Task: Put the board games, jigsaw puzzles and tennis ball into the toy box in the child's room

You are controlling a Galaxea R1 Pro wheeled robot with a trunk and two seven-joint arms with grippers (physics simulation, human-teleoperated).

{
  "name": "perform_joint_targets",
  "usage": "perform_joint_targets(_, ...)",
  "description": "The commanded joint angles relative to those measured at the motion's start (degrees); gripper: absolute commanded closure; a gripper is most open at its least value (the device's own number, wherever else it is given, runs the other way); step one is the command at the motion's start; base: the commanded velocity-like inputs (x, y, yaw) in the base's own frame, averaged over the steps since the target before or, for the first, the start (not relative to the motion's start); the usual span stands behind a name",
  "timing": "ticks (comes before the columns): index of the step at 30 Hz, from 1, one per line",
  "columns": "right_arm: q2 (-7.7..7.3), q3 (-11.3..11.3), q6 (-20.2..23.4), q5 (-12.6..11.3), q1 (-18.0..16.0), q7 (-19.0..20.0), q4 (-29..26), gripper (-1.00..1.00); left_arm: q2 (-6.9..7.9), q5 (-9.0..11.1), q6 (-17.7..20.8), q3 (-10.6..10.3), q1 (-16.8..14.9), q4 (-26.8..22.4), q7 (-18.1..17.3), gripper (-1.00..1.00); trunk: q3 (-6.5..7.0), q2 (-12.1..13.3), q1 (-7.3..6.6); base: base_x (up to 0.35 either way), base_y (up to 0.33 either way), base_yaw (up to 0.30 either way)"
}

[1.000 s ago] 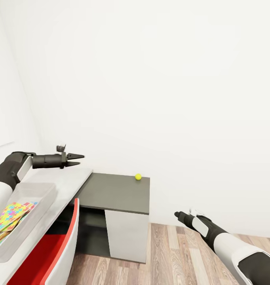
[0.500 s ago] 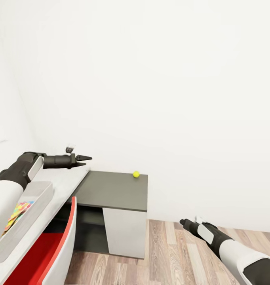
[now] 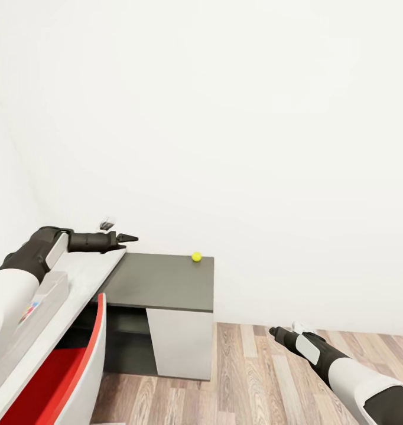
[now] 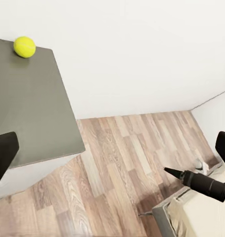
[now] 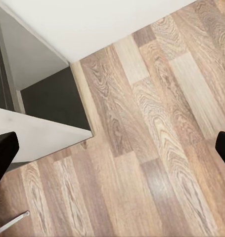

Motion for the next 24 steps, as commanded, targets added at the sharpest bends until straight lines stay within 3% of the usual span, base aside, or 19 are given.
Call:
perform_joint_targets(1,-0.05,0.4,0.3,-0.4,0.0,-0.3,-0.1,-1.00,-0.28,0.4,0.3,-0.3,-0.1,0.0,1.4,-1.00,-0.17,-0.1,0.04,0.000,0.000,-0.030)
perform_joint_targets(7,-0.05,0.4,0.2,-0.3,0.0,-0.3,-0.1,-1.00,-5.83,0.4,0.3,-0.3,-0.1,-0.4,16.1,-1.00,-0.21,-0.1,0.04,0.000,0.000,-0.012)
perform_joint_targets(11,-0.04,0.4,-0.2,-0.3,0.0,-0.3,-0.1,-1.00,-7.46,0.4,-0.9,-0.3,-0.1,-0.5,22.7,-1.00,-0.22,-0.1,0.04,0.000,0.000,-0.130)
perform_joint_targets(16,0.04,0.5,-1.4,-0.2,0.1,-0.3,-0.1,-1.00,-8.40,0.4,-3.0,-0.4,-0.1,-0.5,27.5,-1.00,-0.22,-0.1,0.04,0.000,0.000,-0.213)
perform_joint_targets(17,-0.03,0.6,-1.8,-0.3,0.2,-0.2,-0.2,-1.00,-9.40,0.5,-3.6,-0.5,0.0,-0.5,30.0,-1.00,-0.22,-0.1,0.04,0.000,0.000,-0.042)
perform_joint_targets(24,0.03,0.6,-2.5,-0.2,0.2,-0.3,-0.2,-1.00,-10.70,0.4,-3.9,-0.6,0.2,-0.5,31.2,-1.00,-0.22,-0.1,0.04,0.000,0.000,-0.014)
